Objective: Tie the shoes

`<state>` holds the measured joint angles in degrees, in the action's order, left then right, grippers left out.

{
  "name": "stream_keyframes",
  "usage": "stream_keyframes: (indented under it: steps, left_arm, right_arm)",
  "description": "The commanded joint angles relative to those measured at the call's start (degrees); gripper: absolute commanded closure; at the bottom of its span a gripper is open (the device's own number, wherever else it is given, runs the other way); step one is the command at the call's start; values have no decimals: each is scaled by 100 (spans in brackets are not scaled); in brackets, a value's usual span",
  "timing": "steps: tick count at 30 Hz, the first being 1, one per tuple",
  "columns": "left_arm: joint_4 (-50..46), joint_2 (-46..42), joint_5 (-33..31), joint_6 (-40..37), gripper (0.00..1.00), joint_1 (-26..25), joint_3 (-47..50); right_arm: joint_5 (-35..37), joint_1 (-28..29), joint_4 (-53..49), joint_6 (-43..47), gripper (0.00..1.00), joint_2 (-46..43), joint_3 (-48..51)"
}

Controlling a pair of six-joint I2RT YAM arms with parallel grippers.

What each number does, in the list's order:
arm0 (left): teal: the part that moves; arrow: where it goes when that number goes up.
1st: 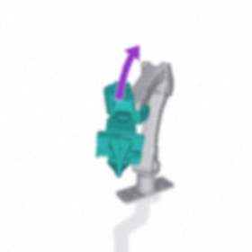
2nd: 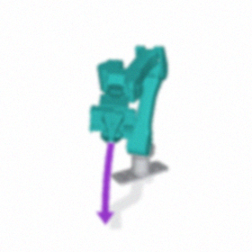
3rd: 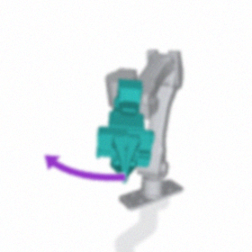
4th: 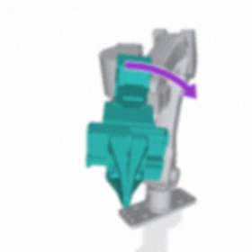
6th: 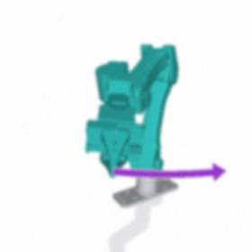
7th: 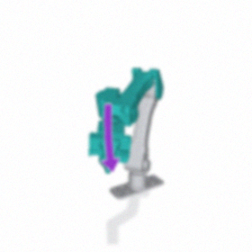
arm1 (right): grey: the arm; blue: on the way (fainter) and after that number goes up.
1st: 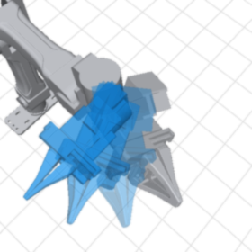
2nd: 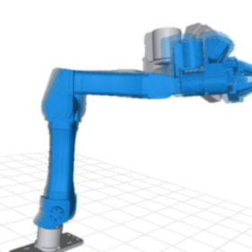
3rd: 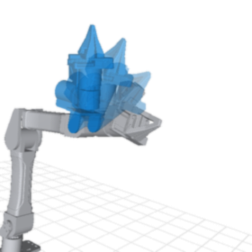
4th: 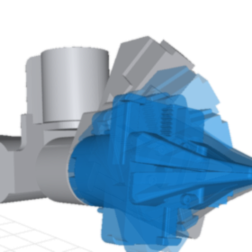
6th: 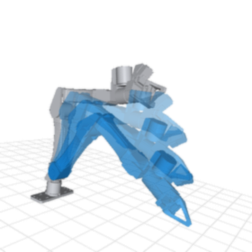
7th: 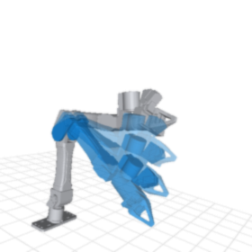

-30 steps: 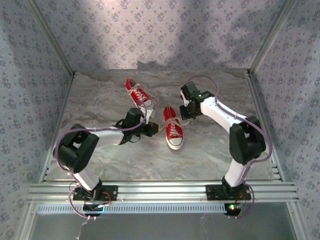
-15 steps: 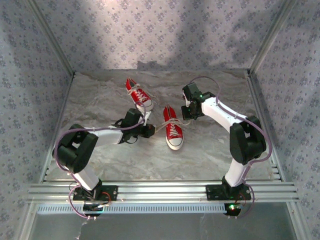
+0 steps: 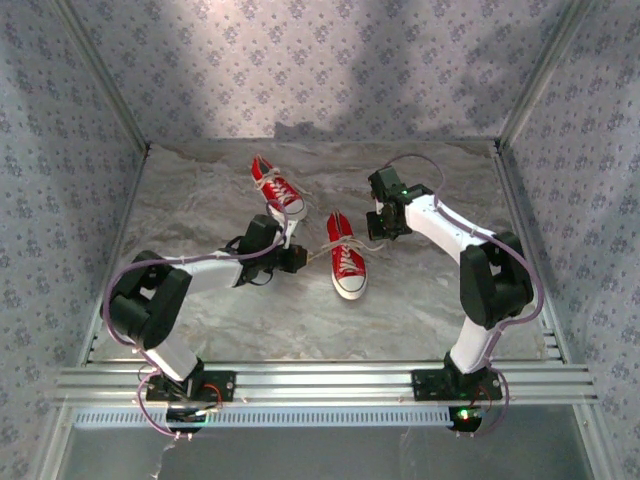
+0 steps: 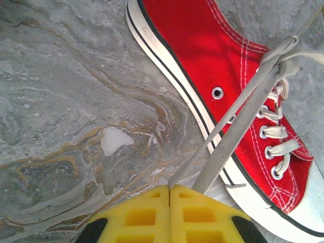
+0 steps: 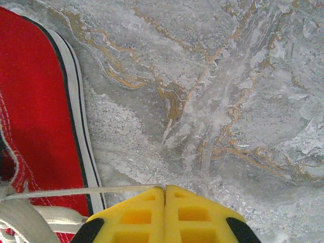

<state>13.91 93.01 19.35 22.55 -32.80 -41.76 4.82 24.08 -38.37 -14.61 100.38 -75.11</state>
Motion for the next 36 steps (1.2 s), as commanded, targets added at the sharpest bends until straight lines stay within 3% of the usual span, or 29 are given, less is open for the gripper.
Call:
stream_keyframes:
  steps: [1,28,34,35,36]
  left_arm:
    - [-183,-182,-260,81,100,132,189]
    - [-444,-388,-631,66,100,195,317]
    - [351,-412,167,209,100,196,388]
    - [541,-431,227,272,98,189,389]
    - [695,-433,252,378,86,184,384]
  right_arm:
    - [449,-136,-213,-143,100,-80,58]
    - [1036,-62,-713,-231,100,466,-44]
    - [484,149,-104,81,100,219,133]
    - [360,159,39,109,100,151,187]
    - [259,164,176,124,100,74,245]
